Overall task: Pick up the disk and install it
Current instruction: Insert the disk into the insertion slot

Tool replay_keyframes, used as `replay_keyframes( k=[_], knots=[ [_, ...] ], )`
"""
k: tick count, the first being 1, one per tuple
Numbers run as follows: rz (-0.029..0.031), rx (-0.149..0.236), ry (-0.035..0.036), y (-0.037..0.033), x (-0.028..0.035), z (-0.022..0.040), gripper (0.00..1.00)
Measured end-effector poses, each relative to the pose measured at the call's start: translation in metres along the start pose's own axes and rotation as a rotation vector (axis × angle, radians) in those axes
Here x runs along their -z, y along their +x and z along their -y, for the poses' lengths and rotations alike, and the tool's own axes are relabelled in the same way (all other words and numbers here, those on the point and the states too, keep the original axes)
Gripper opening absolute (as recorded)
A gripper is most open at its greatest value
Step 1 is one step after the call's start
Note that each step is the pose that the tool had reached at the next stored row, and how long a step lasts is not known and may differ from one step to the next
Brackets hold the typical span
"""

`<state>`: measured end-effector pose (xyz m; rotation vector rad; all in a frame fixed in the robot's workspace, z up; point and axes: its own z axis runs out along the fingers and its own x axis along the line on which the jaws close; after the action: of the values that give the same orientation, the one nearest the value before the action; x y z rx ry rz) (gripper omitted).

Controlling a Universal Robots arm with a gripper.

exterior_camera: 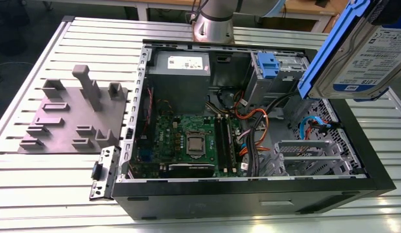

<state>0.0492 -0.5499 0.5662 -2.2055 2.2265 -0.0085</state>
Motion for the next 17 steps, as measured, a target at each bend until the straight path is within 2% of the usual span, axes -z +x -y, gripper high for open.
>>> replay_keyframes(
  k=[7,13,17],
  knots=[
    [0.0004,0.000,0.0000,0.0003,-0.0129,-0.0001,0.36],
    [0.0007,0.000,0.0001,0.0062,-0.0238,0.0001,0.36],
    [0.0063,0.000,0.0001,0.0074,-0.0311,0.0009,0.36]
  ],
)
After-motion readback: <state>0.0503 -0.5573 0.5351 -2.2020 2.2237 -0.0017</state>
